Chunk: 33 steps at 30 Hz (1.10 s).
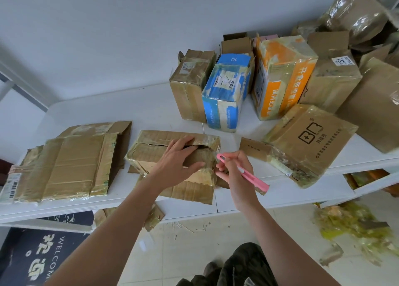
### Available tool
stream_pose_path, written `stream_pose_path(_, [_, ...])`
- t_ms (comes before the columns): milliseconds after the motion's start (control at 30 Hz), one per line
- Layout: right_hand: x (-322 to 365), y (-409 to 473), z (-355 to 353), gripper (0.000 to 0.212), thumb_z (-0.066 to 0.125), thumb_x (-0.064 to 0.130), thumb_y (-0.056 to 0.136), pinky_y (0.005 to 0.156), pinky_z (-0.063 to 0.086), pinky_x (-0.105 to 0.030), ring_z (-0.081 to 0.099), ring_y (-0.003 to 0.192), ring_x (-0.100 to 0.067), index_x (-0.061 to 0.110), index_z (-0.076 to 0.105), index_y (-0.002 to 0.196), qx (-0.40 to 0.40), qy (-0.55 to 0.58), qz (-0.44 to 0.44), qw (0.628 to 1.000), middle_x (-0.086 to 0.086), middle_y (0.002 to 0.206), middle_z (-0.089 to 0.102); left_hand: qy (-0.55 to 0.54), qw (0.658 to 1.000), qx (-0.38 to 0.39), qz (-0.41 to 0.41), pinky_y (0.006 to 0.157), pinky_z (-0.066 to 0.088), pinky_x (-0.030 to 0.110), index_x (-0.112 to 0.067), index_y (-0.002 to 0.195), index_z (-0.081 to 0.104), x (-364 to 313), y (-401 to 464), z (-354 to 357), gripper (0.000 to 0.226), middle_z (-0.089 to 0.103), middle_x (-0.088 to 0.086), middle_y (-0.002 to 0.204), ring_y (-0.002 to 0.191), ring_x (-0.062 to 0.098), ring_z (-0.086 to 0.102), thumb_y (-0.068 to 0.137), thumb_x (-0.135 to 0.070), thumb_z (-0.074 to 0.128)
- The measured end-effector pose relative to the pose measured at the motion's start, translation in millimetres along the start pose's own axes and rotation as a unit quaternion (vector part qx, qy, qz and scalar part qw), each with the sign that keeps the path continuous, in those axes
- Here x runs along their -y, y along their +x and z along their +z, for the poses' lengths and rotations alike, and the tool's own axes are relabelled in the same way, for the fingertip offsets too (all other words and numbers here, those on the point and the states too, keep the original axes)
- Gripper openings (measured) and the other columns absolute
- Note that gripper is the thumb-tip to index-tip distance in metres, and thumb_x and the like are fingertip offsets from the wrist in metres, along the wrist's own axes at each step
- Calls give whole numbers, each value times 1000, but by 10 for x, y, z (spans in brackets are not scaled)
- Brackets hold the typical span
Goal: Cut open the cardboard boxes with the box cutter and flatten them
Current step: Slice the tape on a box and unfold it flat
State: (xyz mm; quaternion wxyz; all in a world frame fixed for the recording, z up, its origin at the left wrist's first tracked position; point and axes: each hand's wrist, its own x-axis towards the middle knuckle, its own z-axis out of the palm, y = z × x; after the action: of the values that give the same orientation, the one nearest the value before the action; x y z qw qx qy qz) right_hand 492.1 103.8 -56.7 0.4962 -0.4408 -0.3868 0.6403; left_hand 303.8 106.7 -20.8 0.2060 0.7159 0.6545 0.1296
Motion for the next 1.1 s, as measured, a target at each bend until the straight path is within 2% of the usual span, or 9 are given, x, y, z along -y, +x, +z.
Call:
stream_pose_path(133, [-8, -4, -14, 26, 55, 6, 98, 76, 60, -31, 65, 76, -7, 24, 62, 80, -9, 7, 3, 1000, 3, 78, 68, -82, 993, 76, -36, 116, 27, 35, -16, 131, 55, 36, 50, -90, 61, 21, -8, 153, 141, 16, 20, 77, -21, 83])
stream_pose_path(267, [-33, -35, -13, 20, 54, 2, 97, 77, 60, -33, 65, 75, -9, 16, 60, 83, 2, 8, 6, 1000, 1, 75, 68, -142, 988, 46, -46, 108, 29, 25, -24, 113, 55, 70, 7, -87, 59, 28, -17, 144, 137, 12, 29, 66, -9, 88])
stream_pose_path(367, [-48, -36, -13, 18, 54, 0, 97, 82, 60, -36, 66, 77, -9, 12, 59, 85, 20, -24, -10, 999, 4, 77, 69, -166, 985, 26, -50, 110, 30, 26, -26, 109, 55, 57, 2, -68, 61, 32, -19, 144, 137, 12, 32, 63, -7, 90])
stream_pose_path(433, [-56, -41, -37, 17, 53, -4, 96, 82, 60, -36, 66, 78, -11, 9, 58, 84, 41, -48, -29, 998, 3, 80, 70, -164, 985, 20, -48, 117, 25, 36, -23, 109, 55, 48, 5, -71, 60, 35, -18, 145, 138, 13, 32, 62, -7, 90])
stream_pose_path(567, [-91, -64, -117, 13, 56, -2, 90, 82, 57, -47, 64, 75, -22, 2, 55, 78, 64, -50, -19, 996, -14, 82, 69, -151, 987, 24, -43, 121, 12, 48, -18, 110, 57, 30, -1, -78, 58, 36, -22, 144, 142, 9, 27, 63, -7, 89])
stream_pose_path(700, [-83, -44, -214, 17, 54, 7, 82, 86, 59, -48, 66, 74, -23, 11, 61, 68, 73, 28, 17, 997, -9, 69, 66, -157, 986, 31, -33, 123, 5, 44, -24, 109, 53, 55, 6, -65, 60, 33, -24, 143, 146, 5, 17, 63, -8, 89])
stream_pose_path(867, [-50, -18, -186, 18, 57, 13, 81, 88, 56, -56, 65, 75, -25, 18, 62, 65, 80, -23, 16, 996, -6, 70, 67, -164, 986, 31, -26, 122, 3, 33, -33, 116, 52, 131, 2, -30, 66, 30, -27, 147, 141, -6, 10, 65, -11, 89])
stream_pose_path(967, [30, -10, -233, 24, 54, 7, 83, 91, 52, -60, 63, 71, -24, 16, 64, 64, 87, -30, 7, 996, -4, 65, 65, -111, 993, 28, 10, 122, -4, 32, -27, 130, 49, 171, -33, 14, 74, 29, -18, 154, 144, -2, 8, 69, -13, 87])
stream_pose_path(1100, [139, 61, -376, 28, 45, -11, 93, 83, 59, -46, 64, 76, -30, 6, 59, 76, 25, 20, -58, 998, -9, 71, 63, -73, 996, 32, 33, 119, -7, 27, -23, 132, 48, 163, -90, -2, 74, 26, -13, 158, 145, -1, 7, 70, -10, 86])
